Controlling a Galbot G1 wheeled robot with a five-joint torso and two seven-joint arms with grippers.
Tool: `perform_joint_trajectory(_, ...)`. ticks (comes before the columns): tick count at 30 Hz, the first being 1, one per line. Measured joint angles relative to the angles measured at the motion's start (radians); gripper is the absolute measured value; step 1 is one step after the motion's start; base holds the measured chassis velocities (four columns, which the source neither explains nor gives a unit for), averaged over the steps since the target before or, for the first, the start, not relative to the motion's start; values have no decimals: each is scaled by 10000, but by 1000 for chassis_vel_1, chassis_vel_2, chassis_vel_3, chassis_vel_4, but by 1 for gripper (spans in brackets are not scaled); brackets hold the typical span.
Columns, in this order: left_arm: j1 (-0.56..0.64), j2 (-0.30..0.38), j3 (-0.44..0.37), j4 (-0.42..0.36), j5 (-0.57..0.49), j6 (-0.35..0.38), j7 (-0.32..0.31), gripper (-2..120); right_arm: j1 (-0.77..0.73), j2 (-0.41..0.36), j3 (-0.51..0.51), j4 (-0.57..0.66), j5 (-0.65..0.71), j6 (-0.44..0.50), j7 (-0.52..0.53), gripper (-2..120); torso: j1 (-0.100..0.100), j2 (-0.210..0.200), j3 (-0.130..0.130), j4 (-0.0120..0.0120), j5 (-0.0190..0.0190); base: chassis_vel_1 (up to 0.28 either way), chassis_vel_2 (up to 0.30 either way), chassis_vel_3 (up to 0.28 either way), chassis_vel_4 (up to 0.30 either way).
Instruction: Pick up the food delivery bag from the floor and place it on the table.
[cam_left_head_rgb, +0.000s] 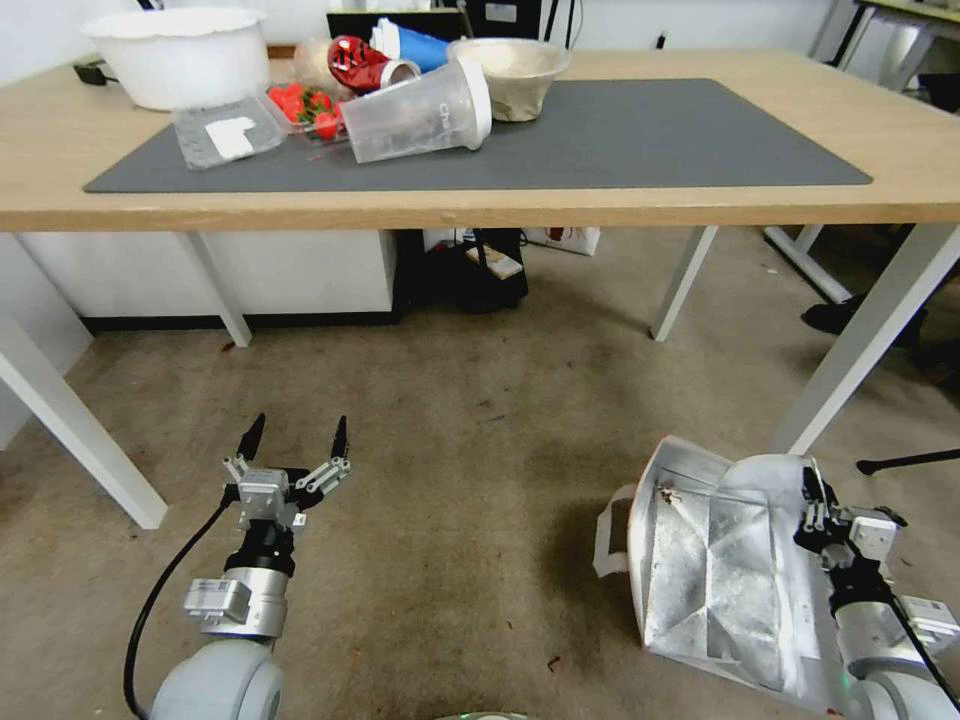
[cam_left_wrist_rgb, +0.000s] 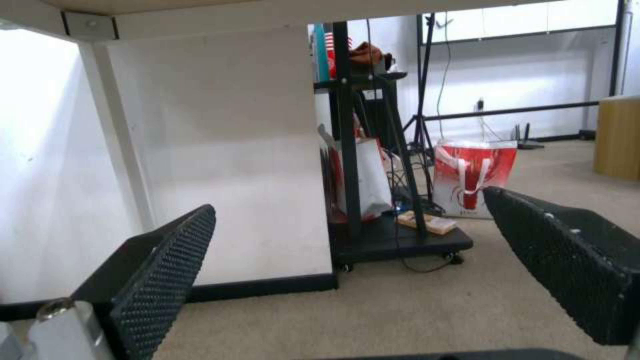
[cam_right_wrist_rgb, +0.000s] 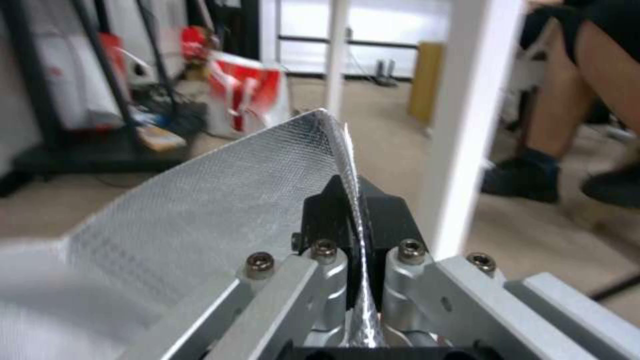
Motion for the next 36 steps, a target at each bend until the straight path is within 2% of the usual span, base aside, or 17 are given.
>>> perform_joint_trajectory(7, 52, 19, -121, -117, -10, -5, -44, 100, -214, 8, -400, 1310, 214, -161, -415, 0, 0, 0, 0, 1, -1, 0, 0, 0, 0)
perform_joint_trajectory(16, 63, -19, -147, -150, -19, -7, -58, 100, -349, -316, -553, 2228, 698, -219, -1270, 0, 0, 0, 0, 1, -1, 0, 0, 0, 0)
perform_joint_trajectory(23, 19, 8, -137, -141, -19, 48, -104, 100, -187, -970, -403, 2701, 2350, -81, -2626, 0, 0, 0, 0, 1, 0, 0, 0, 0, 0)
perform_joint_trajectory(36, -50, 37, -94, -141, -242, 285, -128, 100, -126, -2161, -567, 3007, 4867, -121, -3814, 0, 0, 0, 0, 1, 1, 0, 0, 0, 0)
